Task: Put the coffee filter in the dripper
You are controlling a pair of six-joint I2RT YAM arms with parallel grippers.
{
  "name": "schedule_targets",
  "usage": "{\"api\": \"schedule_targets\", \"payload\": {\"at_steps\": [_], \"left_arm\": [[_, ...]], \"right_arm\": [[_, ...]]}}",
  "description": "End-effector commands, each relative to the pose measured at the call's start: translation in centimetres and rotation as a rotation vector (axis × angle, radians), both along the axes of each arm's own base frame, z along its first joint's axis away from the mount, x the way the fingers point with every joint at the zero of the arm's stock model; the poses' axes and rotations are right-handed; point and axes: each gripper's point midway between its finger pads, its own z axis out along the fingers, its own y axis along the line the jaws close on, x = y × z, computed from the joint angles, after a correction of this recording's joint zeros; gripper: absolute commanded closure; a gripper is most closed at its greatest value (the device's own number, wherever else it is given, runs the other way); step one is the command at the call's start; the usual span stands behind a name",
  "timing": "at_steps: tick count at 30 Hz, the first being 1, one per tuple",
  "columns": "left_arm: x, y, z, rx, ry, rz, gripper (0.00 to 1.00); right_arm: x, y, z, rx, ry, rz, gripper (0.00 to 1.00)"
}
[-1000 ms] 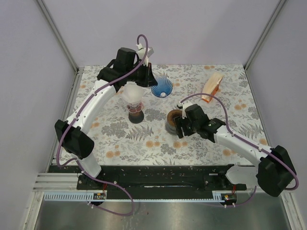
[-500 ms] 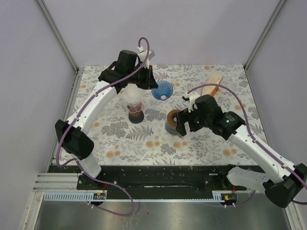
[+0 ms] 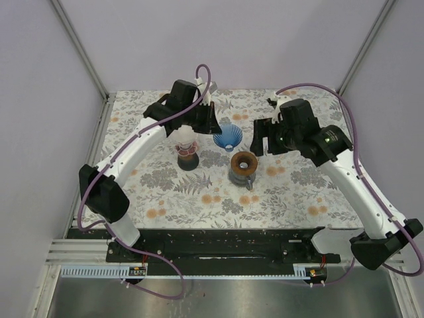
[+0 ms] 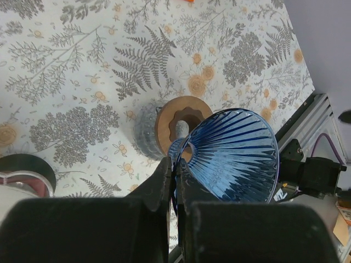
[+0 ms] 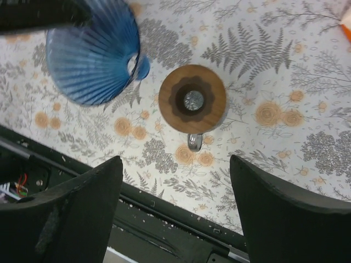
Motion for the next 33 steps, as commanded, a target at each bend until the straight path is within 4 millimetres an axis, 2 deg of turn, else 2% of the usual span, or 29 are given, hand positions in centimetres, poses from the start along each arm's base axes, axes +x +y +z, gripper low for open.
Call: {"api": "schedule_targets", "payload": {"at_steps": [1,3,7,10,13,17,20,26,30,33], "left_arm": [[-0.4,-1.5,2.4,-0.071,-0.051,0.003,1.00],[-0.8,-2.4,1.9,-0.077,-0.026,-0.018,1.00],[-1.5,-4.1,1.0,-0.075,0.014,-0.050,1.00],[-1.5,-4.5,0.3,-0.059,0.015,-0.053,1.00],[-1.6,-5.0,-0.3,-0.049,0.025,-0.060,1.00],[-1.6,-5.6,-0.6,-0.044,0.028,-0.070,1.00],[-1.3,-6.0,-0.7,-0.038,0.024,-0.076,1.00],[-0.6,-6.6,-1.7,-0.021,0.033,-0.077,1.00],[-0.5,-6.9,-2.7,-0.008,0.048,-0.085,1.00],[-0.5,-7.1,-3.3,0.004,0.053,-0.087,1.00]], "right_arm": [[2.4,-0.7,2.3,0.103,-0.023,-0.094,0.18],[3.5,0.3,2.3,0.142,-0.019,-0.081,0.29],[5.3,2.2,1.4,0.187,0.018,-0.070,0.34],[5.7,3.0,-0.1,0.194,0.059,-0.059,0.38],[6.1,2.8,-1.9,0.157,0.092,-0.074,0.48],[6.0,2.0,-3.5,0.115,0.107,-0.101,0.69],[5.8,1.5,-4.6,0.095,0.125,-0.106,0.74],[5.6,1.5,-6.4,0.082,0.175,-0.094,0.75],[6.1,1.2,-7.4,0.066,0.180,-0.102,0.91],[6.4,1.0,-8.4,0.046,0.195,-0.109,0.97]]}}
